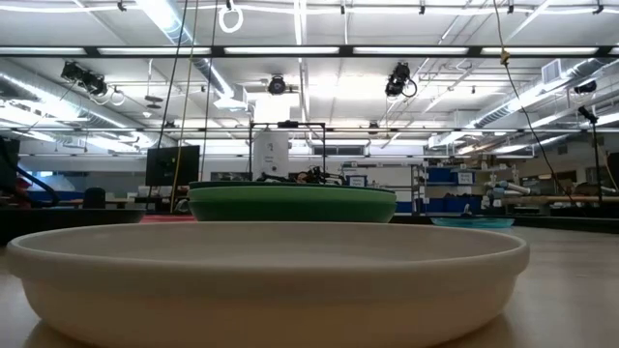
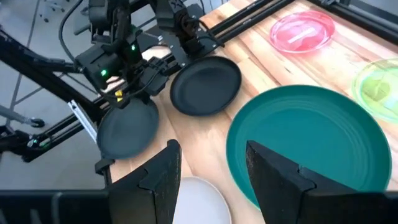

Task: Stack plastic plates
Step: Stack the dark blue plate on the black plate

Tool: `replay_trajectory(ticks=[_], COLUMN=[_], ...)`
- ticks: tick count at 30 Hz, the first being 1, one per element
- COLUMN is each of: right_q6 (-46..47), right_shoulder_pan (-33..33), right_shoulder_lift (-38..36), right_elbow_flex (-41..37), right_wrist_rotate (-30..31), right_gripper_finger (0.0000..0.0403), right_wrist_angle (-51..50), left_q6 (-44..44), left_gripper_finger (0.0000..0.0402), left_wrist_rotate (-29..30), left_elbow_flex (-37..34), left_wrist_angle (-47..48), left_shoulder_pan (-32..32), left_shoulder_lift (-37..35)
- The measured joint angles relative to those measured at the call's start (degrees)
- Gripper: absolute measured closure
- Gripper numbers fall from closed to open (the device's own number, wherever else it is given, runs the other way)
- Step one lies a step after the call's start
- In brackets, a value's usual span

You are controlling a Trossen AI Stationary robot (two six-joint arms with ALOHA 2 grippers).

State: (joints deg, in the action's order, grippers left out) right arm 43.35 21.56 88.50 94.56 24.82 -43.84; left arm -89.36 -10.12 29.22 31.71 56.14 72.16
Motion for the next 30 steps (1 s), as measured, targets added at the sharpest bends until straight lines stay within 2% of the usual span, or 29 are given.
replay_trajectory(ticks=[6, 10, 15, 23, 30], right_q6=[0.0, -3.5, -9.0, -10.6, -8.5], right_shoulder_pan=[1.1, 1.6, 1.7, 3.0, 6.5], right_shoulder_lift=[-3.7, -6.4, -7.9, -7.9, -7.9], right_elbow_flex=[0.0, 0.0, 0.0, 0.0, 0.0], right_wrist_rotate=[-0.8, 2.1, 2.6, -0.7, -0.6], right_gripper_finger=[0.0215, 0.0216, 0.0216, 0.0216, 0.0216], right_wrist_angle=[-0.1, -0.1, 0.1, 0.1, 0.1], left_q6=[-0.2, 1.2, 8.8, 33.8, 57.0], left_gripper_finger=[0.0387, 0.0387, 0.0387, 0.0387, 0.0387], left_wrist_rotate=[-0.4, 3.8, 9.3, 9.5, 8.7], left_elbow_flex=[8.8, 16.7, 21.5, 21.0, 21.0], left_wrist_angle=[8.0, 21.5, 36.3, 41.4, 47.0], left_shoulder_pan=[-1.6, -7.5, -23.8, -51.9, -67.6], left_shoulder_lift=[-1.8, -4.9, -8.1, -9.2, -9.2])
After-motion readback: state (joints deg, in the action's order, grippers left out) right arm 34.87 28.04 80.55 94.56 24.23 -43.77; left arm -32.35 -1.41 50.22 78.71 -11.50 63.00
